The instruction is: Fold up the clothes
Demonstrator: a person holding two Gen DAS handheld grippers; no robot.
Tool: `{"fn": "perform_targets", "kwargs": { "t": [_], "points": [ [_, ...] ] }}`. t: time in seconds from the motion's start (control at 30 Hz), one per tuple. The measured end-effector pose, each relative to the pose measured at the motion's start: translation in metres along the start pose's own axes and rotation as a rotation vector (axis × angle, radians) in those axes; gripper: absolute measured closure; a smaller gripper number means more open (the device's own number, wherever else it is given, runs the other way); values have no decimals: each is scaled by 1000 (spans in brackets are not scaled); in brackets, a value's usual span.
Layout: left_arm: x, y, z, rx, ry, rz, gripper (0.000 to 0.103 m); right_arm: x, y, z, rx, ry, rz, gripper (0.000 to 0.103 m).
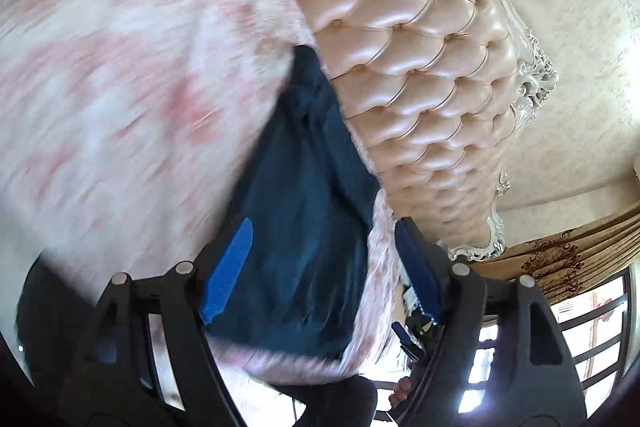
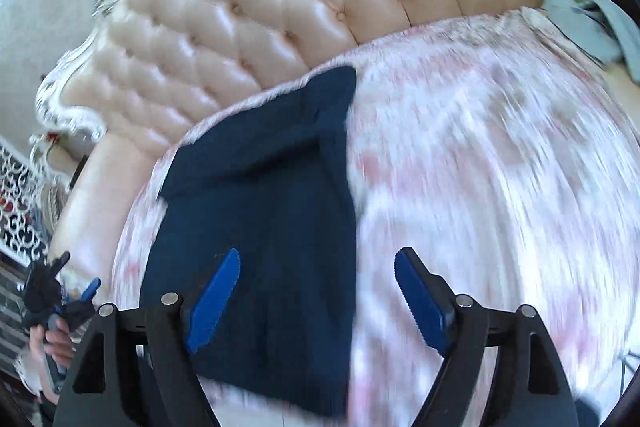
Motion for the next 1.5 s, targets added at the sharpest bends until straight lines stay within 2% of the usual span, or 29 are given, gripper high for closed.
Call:
{"fn": "perform_targets", "kwargs": {
  "t": [0.13, 0.3, 0.43, 0.53, 0.73, 0.87, 1.07, 1.13, 1.23, 1.3, 1.5],
  "points": [
    [-26, 19, 43, -47, 33, 24, 27, -5, 22, 55, -68, -27, -53, 22],
    [-27, 36, 57, -58, -9, 58, 28, 2, 34, 78, -86, -72, -110, 22],
    [-14, 5, 47, -139, -111, 63, 29, 6, 25, 85, -98, -80, -160, 22],
    [-16, -25, 40, -192, -151, -3, 30, 11, 13, 90, -125, -112, -153, 22],
    [-27, -63, 42, -266, -165, -54, 31, 15, -2, 105, -183, -175, -154, 22],
    [-27, -70, 45, -291, -160, -42, 51, 16, -1, 103, -182, -177, -146, 22],
    [-29, -76, 49, -317, -194, -110, 52, 21, -4, 101, -185, -170, -138, 22],
    [-28, -73, 51, -324, -205, -103, 52, 23, -6, 102, -189, -179, -133, 22],
    [-31, -76, 56, -349, -231, -124, 91, 26, -9, 101, -190, -203, -139, 22],
    [-30, -76, 56, -352, -237, -117, 91, 26, -13, 101, -193, -183, -126, 22],
    [-36, -74, 54, -355, -201, -107, 91, 2, -19, 102, -188, 25, -44, 22]
  ]
}}
Point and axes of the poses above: each gripper's, at about its wrist camera, not at the fingertips, and y roughly against the way its jaws point, x to its right, z to its underside, the point moved 2 cm from there along -y, roughly the way its jaws point, and after that the axes turned 10 degrees about x, right-handed, at the moved point
